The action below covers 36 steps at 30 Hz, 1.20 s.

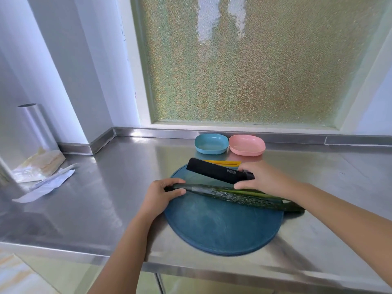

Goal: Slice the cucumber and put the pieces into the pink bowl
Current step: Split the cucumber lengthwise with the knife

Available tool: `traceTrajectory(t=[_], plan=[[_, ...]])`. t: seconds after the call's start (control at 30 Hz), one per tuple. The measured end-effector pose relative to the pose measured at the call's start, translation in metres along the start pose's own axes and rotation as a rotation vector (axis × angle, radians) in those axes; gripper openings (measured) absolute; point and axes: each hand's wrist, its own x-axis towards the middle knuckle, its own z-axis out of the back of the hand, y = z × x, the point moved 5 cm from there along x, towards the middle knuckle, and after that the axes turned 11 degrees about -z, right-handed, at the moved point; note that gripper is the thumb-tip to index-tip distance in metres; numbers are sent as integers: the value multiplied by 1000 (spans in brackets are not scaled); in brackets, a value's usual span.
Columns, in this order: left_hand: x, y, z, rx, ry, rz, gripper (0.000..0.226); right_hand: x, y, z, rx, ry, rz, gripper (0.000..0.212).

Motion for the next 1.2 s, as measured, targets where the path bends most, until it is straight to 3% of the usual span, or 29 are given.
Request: traceTrajectory(t=[0.07, 0.17, 0.4, 0.77, 1.2], plan=[[0, 0, 0, -3, -6, -3, 22, 0, 6, 5, 96, -31, 46, 18], [0, -2, 0, 14, -9, -1, 21, 0, 17, 6, 156, -65, 93, 34], [-1, -6, 1, 23, -2, -2, 19, 5, 43, -5, 175, 18, 155, 35], [-1, -2, 1, -46, 4, 29, 19, 13, 53, -14, -41, 34, 100, 35], [-1, -1, 0, -72, 73, 44, 22, 20, 55, -22, -24, 85, 147, 37]])
